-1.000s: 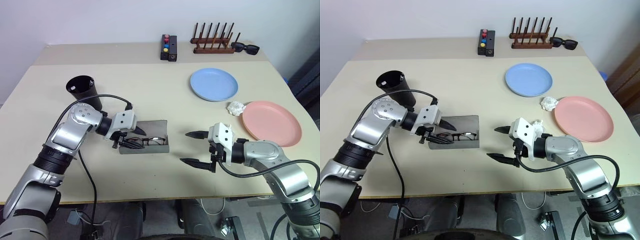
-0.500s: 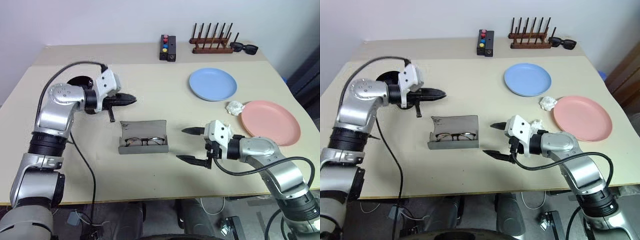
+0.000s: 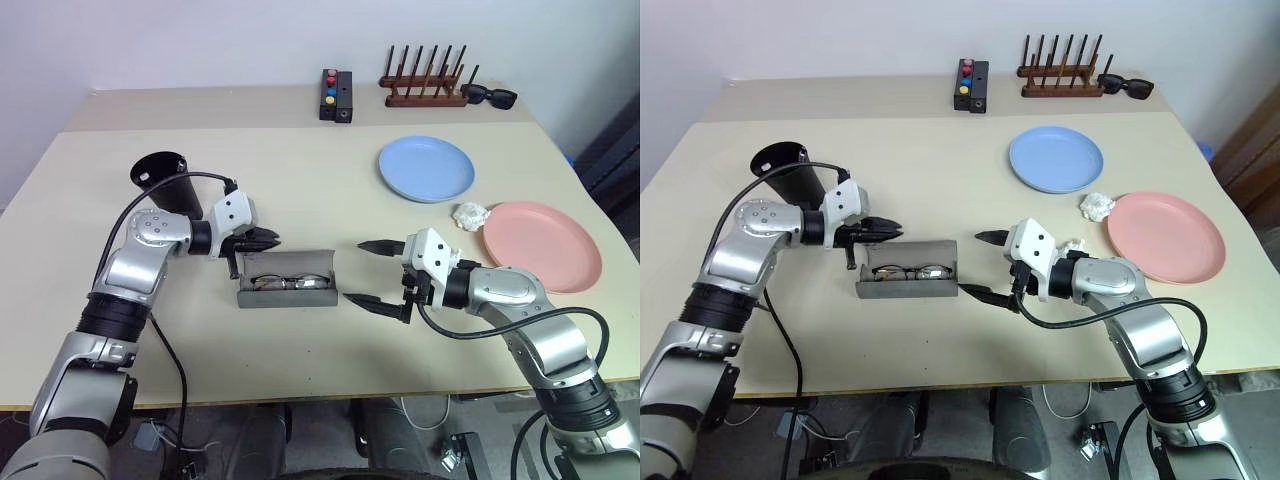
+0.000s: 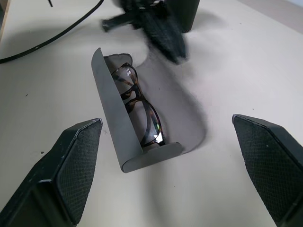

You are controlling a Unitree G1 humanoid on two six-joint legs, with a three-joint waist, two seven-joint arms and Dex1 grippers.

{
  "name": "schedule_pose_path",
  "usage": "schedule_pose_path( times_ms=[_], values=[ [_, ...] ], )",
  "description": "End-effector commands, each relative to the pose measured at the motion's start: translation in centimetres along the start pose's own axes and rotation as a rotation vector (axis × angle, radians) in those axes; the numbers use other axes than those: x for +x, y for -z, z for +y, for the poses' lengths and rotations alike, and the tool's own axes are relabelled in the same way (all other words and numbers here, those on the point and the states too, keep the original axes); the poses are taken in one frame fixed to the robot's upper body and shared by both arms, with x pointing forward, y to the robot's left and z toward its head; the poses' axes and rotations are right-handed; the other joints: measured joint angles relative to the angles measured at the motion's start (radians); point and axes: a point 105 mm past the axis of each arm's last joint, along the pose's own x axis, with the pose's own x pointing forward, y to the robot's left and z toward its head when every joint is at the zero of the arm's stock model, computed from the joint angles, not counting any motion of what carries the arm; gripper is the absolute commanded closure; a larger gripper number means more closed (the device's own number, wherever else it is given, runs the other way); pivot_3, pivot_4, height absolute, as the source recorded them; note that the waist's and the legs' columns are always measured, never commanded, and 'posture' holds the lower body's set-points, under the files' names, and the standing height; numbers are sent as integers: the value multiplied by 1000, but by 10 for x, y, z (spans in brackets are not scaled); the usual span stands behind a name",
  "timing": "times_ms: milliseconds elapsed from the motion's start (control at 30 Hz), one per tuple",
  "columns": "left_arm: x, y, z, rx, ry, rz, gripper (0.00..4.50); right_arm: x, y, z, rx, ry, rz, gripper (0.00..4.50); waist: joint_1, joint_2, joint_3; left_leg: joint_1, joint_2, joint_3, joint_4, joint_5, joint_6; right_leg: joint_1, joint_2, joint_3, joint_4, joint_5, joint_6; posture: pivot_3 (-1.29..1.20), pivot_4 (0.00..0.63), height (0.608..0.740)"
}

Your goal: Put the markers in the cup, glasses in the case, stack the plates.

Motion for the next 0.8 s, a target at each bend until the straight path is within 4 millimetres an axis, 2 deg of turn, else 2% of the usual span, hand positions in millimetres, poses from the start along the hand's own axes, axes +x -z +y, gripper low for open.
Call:
schedule_pose_path(
  times_ms=[33,133,300,367,433,467,567,700,800],
  values=[
    [-12,-10,-10,11,54,-31,4031,-2,-10,-3,-29,8,-36,0,2,0,0,0,0,0,0,0,0,0,0,0,0,0,0,0,150,740],
    [-16,-7,-25,29,122,-10,4031,-2,-10,-3,-28,6,-35,0,2,0,0,0,0,0,0,0,0,0,0,0,0,0,-1,0,150,740],
    [-16,3,-40,70,160,61,4031,0,-9,-4,-29,3,-31,0,4,0,0,0,0,0,0,0,0,0,0,0,0,-2,-4,0,150,740],
    [-14,4,-39,84,135,63,4031,1,-8,-6,-39,7,-26,0,4,0,0,0,0,0,0,0,0,0,0,0,-1,-2,-4,0,150,740],
    [-13,-5,-26,64,51,0,4031,3,-10,-14,-60,45,-29,0,4,0,0,0,0,0,0,0,0,0,0,0,-1,-2,-4,0,150,740],
    [-13,-13,-20,48,6,-47,4031,4,-11,-20,-81,77,-26,0,4,0,0,0,0,0,0,0,0,0,0,0,-1,-2,-4,0,150,740],
    [-18,-36,-9,9,-80,-182,4031,6,-7,-59,-180,270,38,0,2,0,0,0,0,0,1,0,0,1,0,0,0,-2,-3,0,150,740],
    [-23,-43,-21,16,-96,-231,4031,2,8,-115,-258,511,185,0,-1,0,0,0,0,0,-1,0,0,-1,0,0,0,0,0,0,150,740],
    [-24,-50,-35,-10,-86,-284,4031,0,20,-146,-340,621,299,0,-5,1,0,0,0,2,-3,0,0,-3,-1,1,0,0,0,0,150,740]
  ],
)
